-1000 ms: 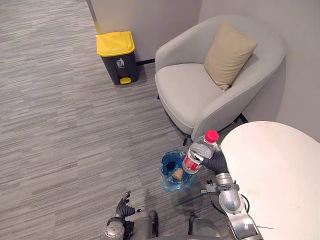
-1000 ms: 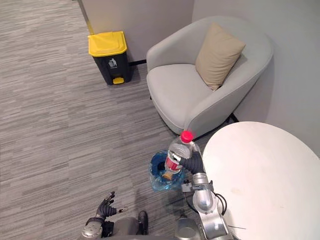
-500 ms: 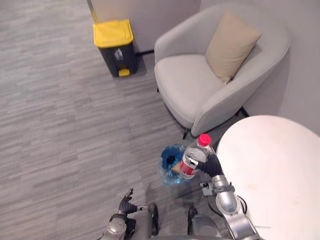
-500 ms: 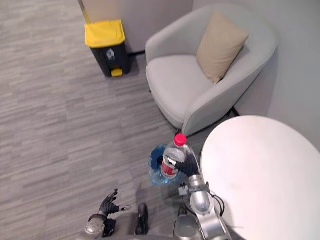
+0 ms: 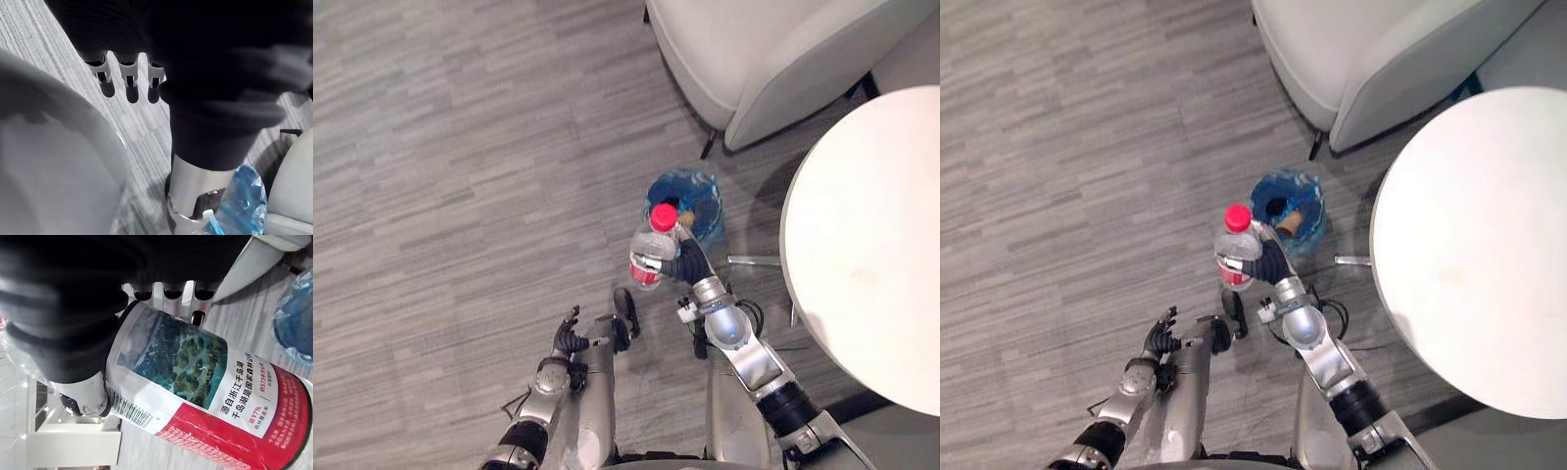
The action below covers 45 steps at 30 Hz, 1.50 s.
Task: Gather rubbish on tea table into small bin, then transfer packed bag to large trash can.
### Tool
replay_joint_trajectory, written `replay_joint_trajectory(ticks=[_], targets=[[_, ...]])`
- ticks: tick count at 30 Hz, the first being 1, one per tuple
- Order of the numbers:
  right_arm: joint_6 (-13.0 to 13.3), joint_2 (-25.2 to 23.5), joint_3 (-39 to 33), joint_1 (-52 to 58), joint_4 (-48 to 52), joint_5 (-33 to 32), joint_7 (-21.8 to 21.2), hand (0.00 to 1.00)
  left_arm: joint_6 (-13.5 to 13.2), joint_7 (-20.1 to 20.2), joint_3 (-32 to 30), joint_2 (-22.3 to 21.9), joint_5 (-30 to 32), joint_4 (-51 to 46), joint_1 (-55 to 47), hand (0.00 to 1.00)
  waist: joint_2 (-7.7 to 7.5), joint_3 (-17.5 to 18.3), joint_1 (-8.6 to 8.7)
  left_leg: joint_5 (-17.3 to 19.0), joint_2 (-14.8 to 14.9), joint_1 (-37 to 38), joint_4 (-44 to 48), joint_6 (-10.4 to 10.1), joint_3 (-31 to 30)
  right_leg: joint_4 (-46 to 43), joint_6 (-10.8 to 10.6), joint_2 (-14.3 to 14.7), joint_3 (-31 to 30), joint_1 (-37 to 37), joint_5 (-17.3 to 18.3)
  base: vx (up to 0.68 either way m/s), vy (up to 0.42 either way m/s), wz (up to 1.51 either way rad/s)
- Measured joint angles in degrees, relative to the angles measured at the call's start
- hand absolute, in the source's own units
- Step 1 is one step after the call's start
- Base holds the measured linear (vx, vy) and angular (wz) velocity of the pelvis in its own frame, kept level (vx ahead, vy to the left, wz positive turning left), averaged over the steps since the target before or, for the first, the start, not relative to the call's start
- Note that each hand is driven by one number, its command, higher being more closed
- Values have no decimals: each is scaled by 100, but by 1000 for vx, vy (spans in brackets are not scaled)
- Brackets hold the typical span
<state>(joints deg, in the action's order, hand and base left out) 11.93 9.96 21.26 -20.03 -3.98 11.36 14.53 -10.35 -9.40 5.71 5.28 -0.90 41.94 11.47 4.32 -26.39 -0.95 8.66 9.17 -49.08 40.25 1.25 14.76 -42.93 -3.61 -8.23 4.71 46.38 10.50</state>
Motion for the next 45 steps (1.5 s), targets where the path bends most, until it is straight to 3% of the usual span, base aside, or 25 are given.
replay_joint_trajectory(ticks=[4,10,11,31,32,45], targets=[[-74,6,-385,-718,-48,46,343,100,-23,-101,-351,-116,-85,-440,462,0,1,-313,-59,22,76,-921,587,36,-76,-759,64,-104,15,907,201,-87,-46,20],[-349,264,-844,-1445,-702,46,660,100,-140,-223,-608,-68,-211,-990,727,0,1,-399,-198,53,72,-2003,1283,94,-331,-1671,140,-286,171,1893,537,-41,-65,22],[-365,328,-950,-1505,-719,46,686,100,-141,-224,-614,-55,-273,-1030,782,0,3,-403,-283,53,72,-2107,1335,96,-332,-1763,161,-307,171,2009,577,-21,-63,17],[-506,1297,-1415,-2954,-1351,-5,1161,100,-336,-232,-653,293,-620,-1341,775,0,-2,-399,-318,35,83,-2846,1490,146,-349,-2102,225,-380,191,2810,749,-15,-17,2],[-506,1337,-1427,-3009,-1369,-4,1175,0,-339,-232,-653,295,-624,-1341,775,0,-3,-397,-318,35,83,-2850,1490,146,-357,-2107,237,-381,201,2810,757,0,0,0],[-553,1405,-1538,-3387,-1544,-6,1441,0,-363,-258,-642,388,-742,-1491,757,0,-16,-369,-309,35,152,-3033,1627,160,-440,-2235,333,-371,311,2917,828,-13,3,0]])
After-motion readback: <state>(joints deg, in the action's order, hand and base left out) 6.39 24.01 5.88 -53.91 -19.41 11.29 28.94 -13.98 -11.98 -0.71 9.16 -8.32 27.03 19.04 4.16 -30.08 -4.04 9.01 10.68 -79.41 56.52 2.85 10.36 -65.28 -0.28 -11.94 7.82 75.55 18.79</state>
